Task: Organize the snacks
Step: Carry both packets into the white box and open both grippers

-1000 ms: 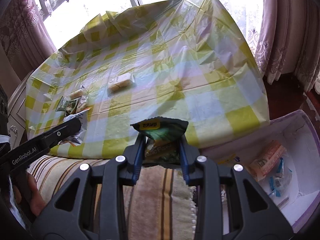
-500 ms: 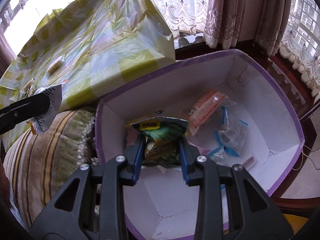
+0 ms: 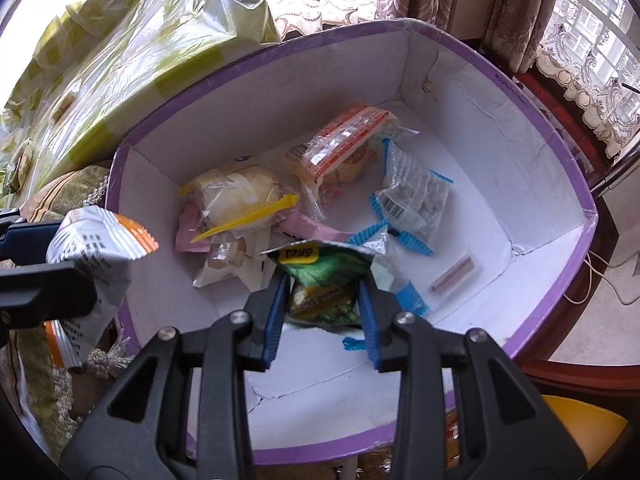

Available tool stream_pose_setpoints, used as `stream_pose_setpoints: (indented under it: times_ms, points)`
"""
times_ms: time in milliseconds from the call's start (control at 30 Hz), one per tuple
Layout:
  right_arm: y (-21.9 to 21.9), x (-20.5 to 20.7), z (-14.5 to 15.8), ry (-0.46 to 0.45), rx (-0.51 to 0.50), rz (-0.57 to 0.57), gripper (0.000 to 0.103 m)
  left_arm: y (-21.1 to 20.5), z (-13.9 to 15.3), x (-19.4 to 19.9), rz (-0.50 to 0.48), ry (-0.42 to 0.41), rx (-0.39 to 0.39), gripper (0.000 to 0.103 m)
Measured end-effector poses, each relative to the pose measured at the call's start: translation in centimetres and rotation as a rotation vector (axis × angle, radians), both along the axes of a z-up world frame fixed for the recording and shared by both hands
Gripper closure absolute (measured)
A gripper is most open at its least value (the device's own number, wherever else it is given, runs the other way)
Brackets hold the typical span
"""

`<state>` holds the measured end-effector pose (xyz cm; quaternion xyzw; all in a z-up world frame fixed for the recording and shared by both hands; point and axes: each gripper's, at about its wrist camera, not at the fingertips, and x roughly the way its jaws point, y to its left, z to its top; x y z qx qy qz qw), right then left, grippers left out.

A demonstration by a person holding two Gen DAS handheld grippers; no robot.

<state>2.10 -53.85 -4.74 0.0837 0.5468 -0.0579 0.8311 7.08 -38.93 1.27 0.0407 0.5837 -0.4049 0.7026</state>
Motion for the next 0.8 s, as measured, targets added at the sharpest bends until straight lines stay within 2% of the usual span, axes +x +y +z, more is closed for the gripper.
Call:
stream_pose_setpoints:
  times_ms: [167,567,800]
  points:
    - [-0.4,-0.1,0.5,-0.008,-0.022,0.004,0.043,-0.6,-0.7,-0.1,-0.027,0.045,0.002,0.063]
    - [-3.0,0.5,2.2,-0.045,-0.051,-0.067,0.040,1.0,-0.1,0.7,0.042,0.053,-0.040,0.060]
    - [-1.9,1.0,2.6,-0.064,-0.034,-0.049,0.036,2.3,0.7,1.2,0.092,0.008,-0.047,0.060]
